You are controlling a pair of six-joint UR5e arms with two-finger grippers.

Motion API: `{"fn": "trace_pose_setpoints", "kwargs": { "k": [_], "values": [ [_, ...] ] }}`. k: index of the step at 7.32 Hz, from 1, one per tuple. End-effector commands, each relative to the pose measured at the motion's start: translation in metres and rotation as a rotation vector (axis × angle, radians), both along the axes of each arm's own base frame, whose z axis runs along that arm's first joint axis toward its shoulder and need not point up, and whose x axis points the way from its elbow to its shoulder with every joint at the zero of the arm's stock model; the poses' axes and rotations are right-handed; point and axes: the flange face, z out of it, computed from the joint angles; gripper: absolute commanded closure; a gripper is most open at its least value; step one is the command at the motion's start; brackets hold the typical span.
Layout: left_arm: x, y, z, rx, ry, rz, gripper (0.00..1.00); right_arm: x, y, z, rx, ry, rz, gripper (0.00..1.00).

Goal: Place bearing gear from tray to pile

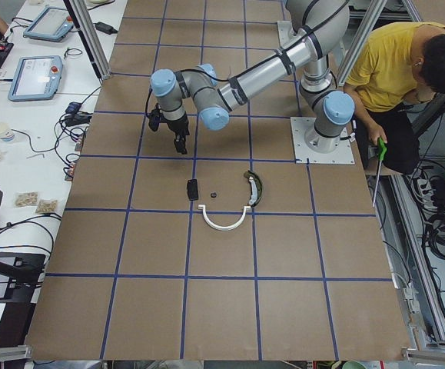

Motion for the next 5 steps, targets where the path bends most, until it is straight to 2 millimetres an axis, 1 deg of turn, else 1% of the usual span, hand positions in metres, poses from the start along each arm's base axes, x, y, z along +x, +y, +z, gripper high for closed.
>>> {"fn": "trace_pose_setpoints", "kwargs": {
  "k": [1, 2, 3, 4, 5],
  "values": [
    [-0.143, -0.005, -0.004, -0.055, 0.01, -0.026, 0.0, 0.002, 0.005, -0.006, 0.026, -0.01, -0.061, 0.0],
    [-0.201, 0.004, -0.009, -0.096, 0.015, -0.032, 0.0, 0.002, 0.012, -0.005, 0.04, -0.003, -0.073, 0.0],
    [-0.258, 0.019, -0.015, -0.09, 0.027, -0.037, 0.0, 0.003, 0.025, 0.0, 0.086, -0.009, -0.115, 0.0],
    [-0.306, 0.036, -0.028, -0.063, 0.043, -0.041, 0.0, -0.002, 0.022, 0.001, 0.089, -0.001, -0.109, 0.0],
    [-0.34, 0.053, -0.045, -0.034, 0.038, -0.077, 0.0, -0.004, 0.021, 0.0, 0.087, -0.004, -0.111, 0.0]
  ]
}}
